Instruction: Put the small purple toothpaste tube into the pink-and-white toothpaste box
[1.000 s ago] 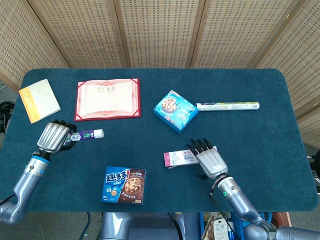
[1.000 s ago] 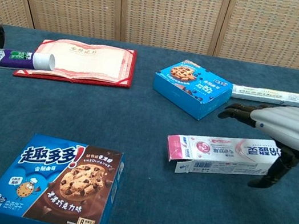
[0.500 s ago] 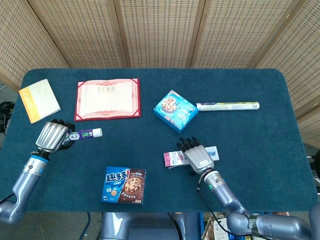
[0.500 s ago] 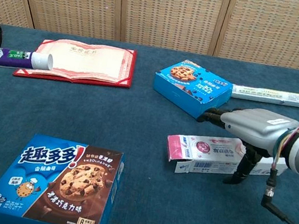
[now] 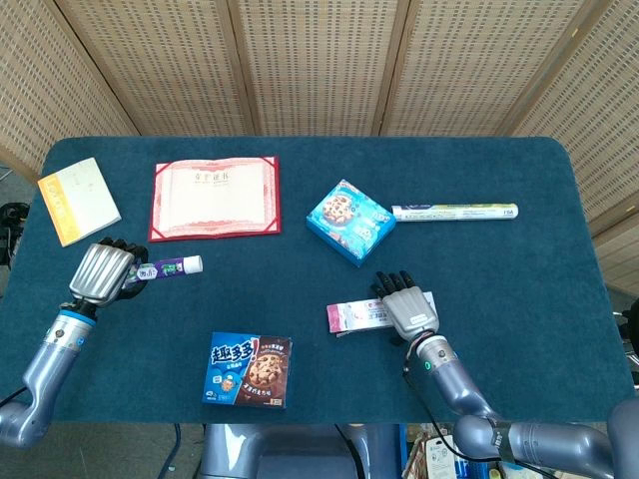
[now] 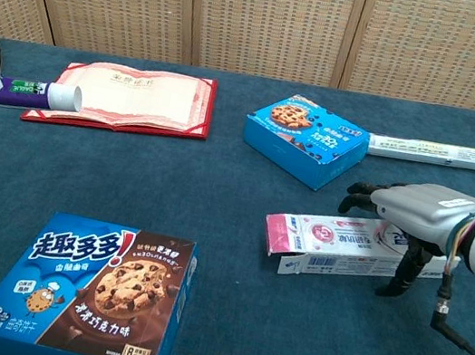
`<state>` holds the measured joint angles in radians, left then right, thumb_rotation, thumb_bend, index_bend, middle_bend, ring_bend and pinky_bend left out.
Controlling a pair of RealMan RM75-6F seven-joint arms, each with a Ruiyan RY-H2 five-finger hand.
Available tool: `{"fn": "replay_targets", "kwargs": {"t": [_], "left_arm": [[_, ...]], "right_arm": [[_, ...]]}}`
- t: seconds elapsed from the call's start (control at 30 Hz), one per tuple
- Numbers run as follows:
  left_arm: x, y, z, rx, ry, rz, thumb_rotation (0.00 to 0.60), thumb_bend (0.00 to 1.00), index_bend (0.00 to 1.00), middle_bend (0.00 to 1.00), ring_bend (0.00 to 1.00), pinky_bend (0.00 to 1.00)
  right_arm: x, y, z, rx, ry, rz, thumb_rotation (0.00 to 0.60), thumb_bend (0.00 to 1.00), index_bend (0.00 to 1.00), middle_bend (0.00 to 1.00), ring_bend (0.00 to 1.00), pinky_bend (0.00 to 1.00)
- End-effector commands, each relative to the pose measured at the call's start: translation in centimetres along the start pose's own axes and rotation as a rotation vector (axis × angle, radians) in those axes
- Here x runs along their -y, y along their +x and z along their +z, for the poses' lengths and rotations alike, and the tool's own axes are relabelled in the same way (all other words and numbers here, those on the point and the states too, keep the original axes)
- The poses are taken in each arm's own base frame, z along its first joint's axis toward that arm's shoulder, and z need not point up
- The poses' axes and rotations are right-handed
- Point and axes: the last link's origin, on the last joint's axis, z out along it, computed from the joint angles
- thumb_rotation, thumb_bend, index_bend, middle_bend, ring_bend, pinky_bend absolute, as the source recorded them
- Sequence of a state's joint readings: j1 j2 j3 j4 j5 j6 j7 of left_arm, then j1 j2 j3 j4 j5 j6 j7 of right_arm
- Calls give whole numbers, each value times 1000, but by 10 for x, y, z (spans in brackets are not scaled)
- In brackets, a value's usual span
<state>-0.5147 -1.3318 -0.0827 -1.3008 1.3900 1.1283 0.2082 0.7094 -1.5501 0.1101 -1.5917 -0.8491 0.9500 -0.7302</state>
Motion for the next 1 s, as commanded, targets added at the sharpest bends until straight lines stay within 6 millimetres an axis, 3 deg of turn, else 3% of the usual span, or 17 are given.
{"fn": "replay_targets", "kwargs": {"t": [0.03,0.13,0.27,0.33,0.53,1.0], "left_arm": [[-1,0,0,-1,-1,1,600,471,858,637,436,411],[-3,0,1,-1,-5,-2,600,471,858,637,436,411],[-5,0,1,-1,-12,-3,600,471,858,637,436,411],[-6,0,1,-4,-13,-5,600,471,858,637,436,411],[-5,1,1,-9,-12,-9,600,471,858,637,436,411],[-6,5,-1,-27,-26,-21,600,470,858,637,436,410]], "right_arm": [[0,-1,1,-20,0,-3,600,182,252,84,0,0],[2,2,1,-53,6,15,600,182,368,226,67,54],[1,2,1,-98,9,48,600,182,523,409,272,306],[1,1,0,-113,14,54,600,182,569,462,326,372],[0,3,0,-138,23,57,600,182,620,516,385,459],[5,13,-4,-163,-46,177,600,182,624,519,400,485]]}}
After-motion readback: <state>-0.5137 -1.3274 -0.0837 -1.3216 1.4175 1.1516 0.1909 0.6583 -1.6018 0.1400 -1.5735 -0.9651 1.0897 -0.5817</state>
